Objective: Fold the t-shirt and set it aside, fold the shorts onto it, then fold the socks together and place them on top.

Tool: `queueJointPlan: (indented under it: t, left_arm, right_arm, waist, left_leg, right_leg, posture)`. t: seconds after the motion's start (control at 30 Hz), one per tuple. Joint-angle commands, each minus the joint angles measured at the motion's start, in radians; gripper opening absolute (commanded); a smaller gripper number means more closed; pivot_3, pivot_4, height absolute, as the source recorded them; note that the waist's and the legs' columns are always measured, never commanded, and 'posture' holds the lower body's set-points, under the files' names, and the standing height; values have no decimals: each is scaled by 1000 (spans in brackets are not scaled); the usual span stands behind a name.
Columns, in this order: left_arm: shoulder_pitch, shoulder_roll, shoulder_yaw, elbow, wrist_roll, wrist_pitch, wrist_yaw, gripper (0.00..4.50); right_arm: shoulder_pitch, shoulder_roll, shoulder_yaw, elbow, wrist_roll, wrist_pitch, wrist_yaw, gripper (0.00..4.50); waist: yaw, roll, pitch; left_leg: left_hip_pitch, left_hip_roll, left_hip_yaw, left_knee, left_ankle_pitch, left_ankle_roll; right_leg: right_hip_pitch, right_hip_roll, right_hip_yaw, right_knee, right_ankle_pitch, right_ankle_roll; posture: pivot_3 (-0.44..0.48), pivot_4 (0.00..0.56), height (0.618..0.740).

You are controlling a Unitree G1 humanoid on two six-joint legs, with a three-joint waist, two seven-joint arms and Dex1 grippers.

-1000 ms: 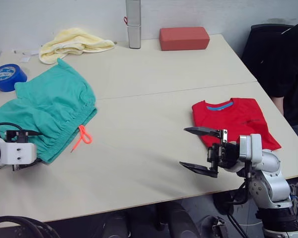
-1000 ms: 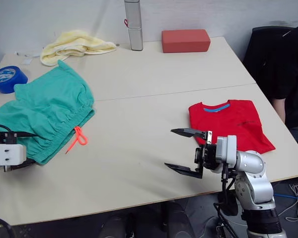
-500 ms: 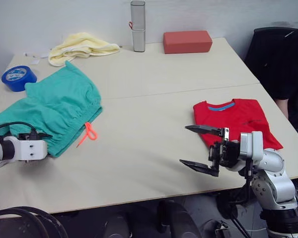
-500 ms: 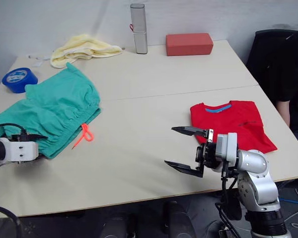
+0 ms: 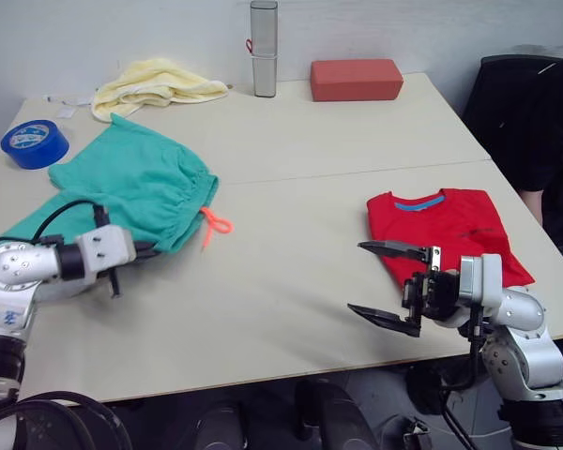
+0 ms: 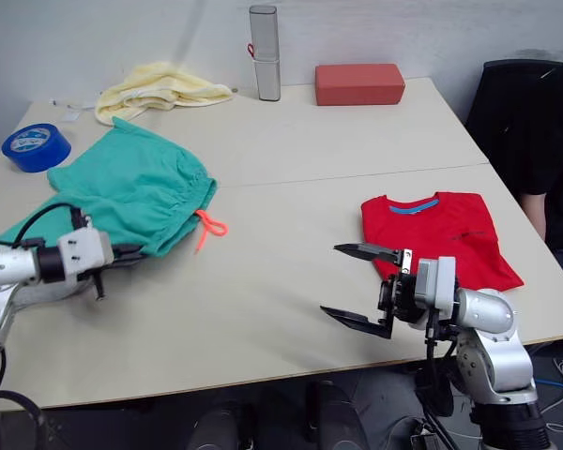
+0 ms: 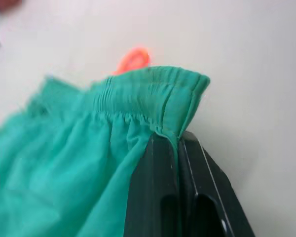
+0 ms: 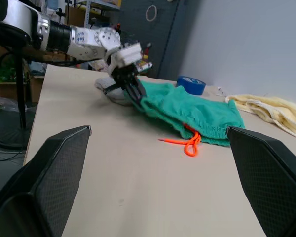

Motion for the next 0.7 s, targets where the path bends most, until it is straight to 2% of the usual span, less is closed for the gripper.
queueJointPlan:
  t: [0.03,0.1,0.23,0.3,0.37,0.5,0.63,0.7]
  left_arm:
    - [-59,-29,-21,-204,-47,181,15,60]
    - [-93,-53,-43,-270,-43,257,20,60]
    - [-156,-110,-113,-437,-116,512,5,60]
    - [-142,-169,-156,-578,-199,698,55,60]
    - [-110,-232,-196,-683,-234,814,117,60]
    - [-41,-344,-298,-778,-203,907,217,60]
    - [-9,-465,-274,-774,-240,983,319,60]
    - [0,-443,-266,-749,-234,967,277,477]
  right_arm:
    - [13,-29,-49,-15,21,-16,8,4500]
    - [20,-41,-59,-15,25,-13,14,4500]
    - [45,-63,-87,-16,36,-8,27,4500]
    - [68,-76,-108,-11,43,-15,43,4500]
    - [90,-82,-127,-8,49,-21,57,4500]
    - [141,-89,-160,-3,62,-40,94,4500]
    - [171,-98,-175,-3,66,-44,115,4500]
    - [184,-110,-184,9,54,-46,125,4500]
  waist:
    - [0,0,0]
    - [-2,0,0]
    - [-6,0,0]
    - [-11,0,0]
    - [-13,0,0]
    - [-16,0,0]
    - [-14,-2,1]
    - [-14,-2,1]
  left_leg:
    - [0,0,0,1,0,0]
    - [0,0,-1,2,0,0]
    - [1,1,-4,2,0,-1]
    - [1,1,-5,2,0,-1]
    - [1,0,-6,2,0,-1]
    - [2,0,-7,3,0,-1]
    - [2,-4,-22,5,1,-3]
    - [8,-5,-28,4,0,-3]
  right_leg:
    - [0,0,1,0,0,0]
    - [1,8,3,0,1,1]
    - [1,10,6,1,1,2]
    - [1,10,7,1,1,2]
    - [1,10,9,1,0,4]
    - [2,9,13,2,0,5]
    - [5,10,13,2,1,3]
    - [11,11,12,0,1,2]
  posture:
    - [0,150,740]
    - [0,150,740]
    - [0,150,740]
    - [0,150,740]
    - [0,150,740]
    - [0,150,740]
    - [0,150,740]
    - [0,150,740]
